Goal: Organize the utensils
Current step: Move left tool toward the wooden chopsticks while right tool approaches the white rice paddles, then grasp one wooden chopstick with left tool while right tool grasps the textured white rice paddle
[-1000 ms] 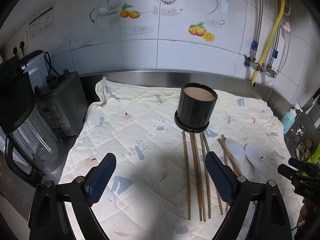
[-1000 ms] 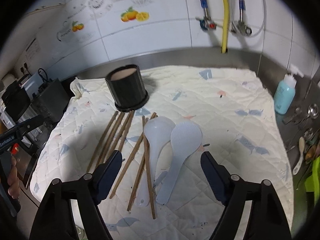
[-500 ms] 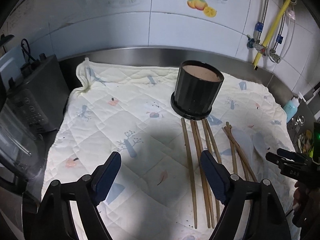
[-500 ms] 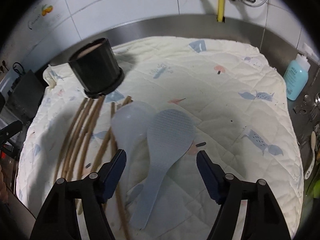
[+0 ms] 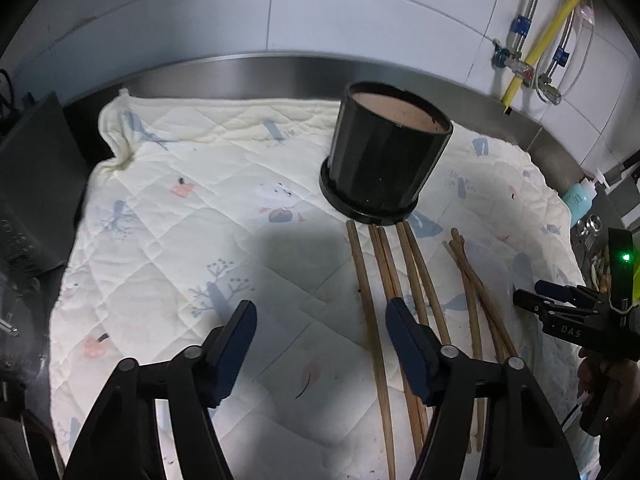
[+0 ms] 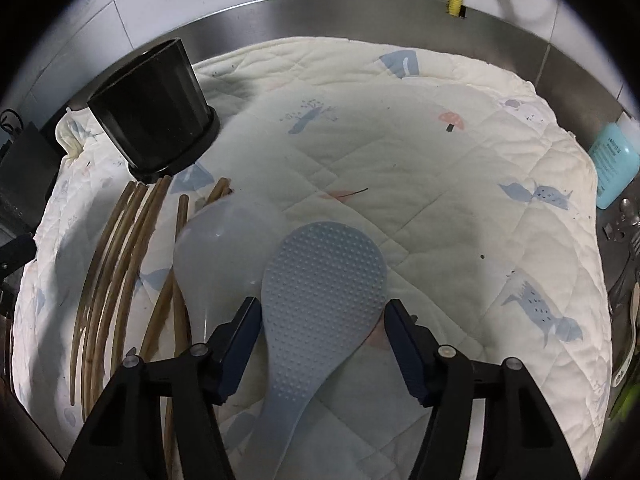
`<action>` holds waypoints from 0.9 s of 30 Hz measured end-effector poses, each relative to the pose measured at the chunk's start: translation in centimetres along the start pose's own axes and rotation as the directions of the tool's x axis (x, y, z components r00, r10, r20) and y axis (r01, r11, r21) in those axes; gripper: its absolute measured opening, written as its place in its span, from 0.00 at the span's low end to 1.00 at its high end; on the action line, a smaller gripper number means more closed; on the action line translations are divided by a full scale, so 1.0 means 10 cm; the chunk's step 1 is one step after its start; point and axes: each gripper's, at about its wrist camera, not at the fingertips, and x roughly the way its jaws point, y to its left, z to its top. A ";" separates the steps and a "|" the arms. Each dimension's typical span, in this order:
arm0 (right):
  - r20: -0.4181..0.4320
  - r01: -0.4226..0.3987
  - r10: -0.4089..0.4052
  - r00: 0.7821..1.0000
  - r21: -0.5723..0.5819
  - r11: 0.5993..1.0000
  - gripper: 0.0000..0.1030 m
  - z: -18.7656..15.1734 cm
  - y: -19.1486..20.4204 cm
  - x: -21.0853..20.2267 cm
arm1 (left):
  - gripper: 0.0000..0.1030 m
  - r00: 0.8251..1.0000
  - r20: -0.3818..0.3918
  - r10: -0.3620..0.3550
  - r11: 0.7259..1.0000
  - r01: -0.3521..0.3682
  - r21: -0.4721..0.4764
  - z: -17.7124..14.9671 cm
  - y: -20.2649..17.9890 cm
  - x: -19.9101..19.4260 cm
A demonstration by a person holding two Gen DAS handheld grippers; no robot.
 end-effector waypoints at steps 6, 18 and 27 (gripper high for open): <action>-0.009 -0.011 0.011 1.000 -0.004 1.000 0.68 0.04 -0.01 0.00 | 0.57 0.997 -0.056 -0.054 0.999 0.054 -0.005 0.06 -0.02 0.31; -0.026 -0.004 0.003 1.000 -0.039 0.999 0.68 0.10 0.03 0.04 | 0.40 0.989 -0.114 -0.096 0.995 0.099 0.017 0.33 -0.21 0.86; -0.033 0.000 -0.001 0.999 -0.026 1.000 0.68 0.10 0.00 0.02 | 0.22 0.984 -0.144 -0.102 0.993 0.109 0.041 0.44 -0.30 1.10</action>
